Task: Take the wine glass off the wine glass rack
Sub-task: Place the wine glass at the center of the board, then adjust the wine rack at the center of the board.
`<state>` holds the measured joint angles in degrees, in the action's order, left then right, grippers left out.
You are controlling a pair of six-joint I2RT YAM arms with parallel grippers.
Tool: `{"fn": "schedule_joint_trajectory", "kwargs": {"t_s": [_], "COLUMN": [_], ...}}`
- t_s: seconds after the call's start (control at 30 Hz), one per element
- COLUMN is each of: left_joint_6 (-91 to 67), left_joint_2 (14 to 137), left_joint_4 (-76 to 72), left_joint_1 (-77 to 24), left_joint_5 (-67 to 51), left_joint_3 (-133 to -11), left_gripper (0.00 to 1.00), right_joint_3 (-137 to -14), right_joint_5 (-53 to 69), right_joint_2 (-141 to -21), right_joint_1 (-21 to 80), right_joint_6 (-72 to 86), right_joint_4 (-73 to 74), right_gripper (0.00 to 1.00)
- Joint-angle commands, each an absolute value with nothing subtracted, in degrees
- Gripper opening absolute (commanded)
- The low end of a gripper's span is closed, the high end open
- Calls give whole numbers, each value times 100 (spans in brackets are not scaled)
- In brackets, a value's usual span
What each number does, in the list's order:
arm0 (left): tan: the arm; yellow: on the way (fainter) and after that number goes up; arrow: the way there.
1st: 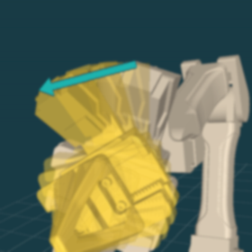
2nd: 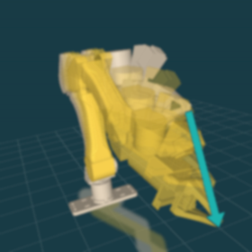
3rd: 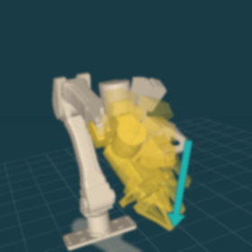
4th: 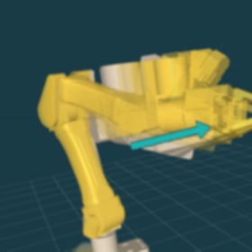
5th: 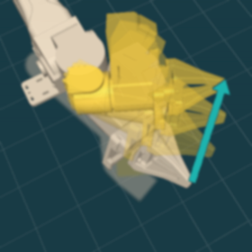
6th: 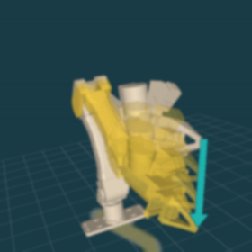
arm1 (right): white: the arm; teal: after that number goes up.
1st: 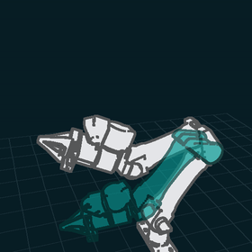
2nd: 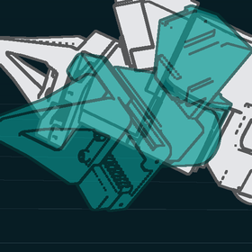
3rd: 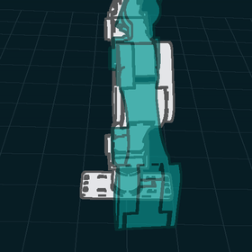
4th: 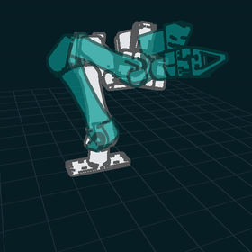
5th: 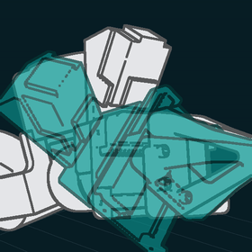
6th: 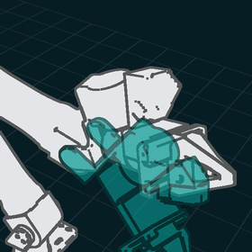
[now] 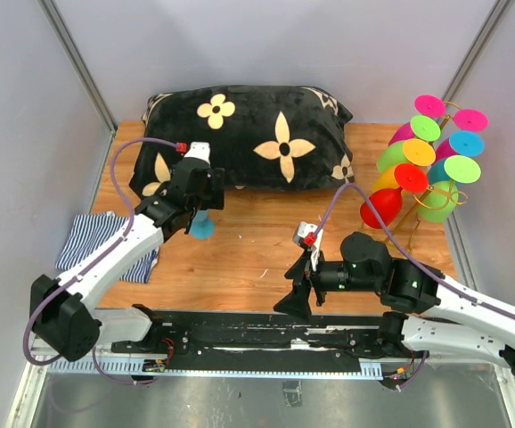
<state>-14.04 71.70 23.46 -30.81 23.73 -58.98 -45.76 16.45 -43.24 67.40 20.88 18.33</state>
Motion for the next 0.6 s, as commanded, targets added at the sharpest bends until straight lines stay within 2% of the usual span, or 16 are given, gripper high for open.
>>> {"fn": "schedule_joint_trajectory", "kwargs": {"t_s": [0.0,0.17,0.23,0.27,0.4,0.57], "left_joint_6": [-1436,-1777,-1990,-2085,-2444,-2649], "left_joint_2": [6570,5712,5286,5092,4390,3640], "left_joint_4": [2485,2434,2426,2444,2598,2810], "left_joint_1": [-3037,-3034,-3033,-3032,-3032,-3037], "left_joint_5": [2227,1604,1430,1359,1152,992], "left_joint_3": [-6227,-5952,-5701,-5596,-5277,-4881], "left_gripper": [84,87,88,88,91,96], "right_joint_3": [-5345,-6901,-7533,-7821,-8441,-9022], "right_joint_5": [1233,-888,-1524,-1829,-3129,-3751], "right_joint_2": [-4615,-5548,-6031,-6211,-6426,-6798], "right_joint_1": [6794,6794,6794,6794,6762,6470], "right_joint_6": [1763,1085,398,155,-247,-738], "right_joint_4": [2720,4154,4469,4524,3817,3597], "right_gripper": [92,95,100,98,98,98]}}
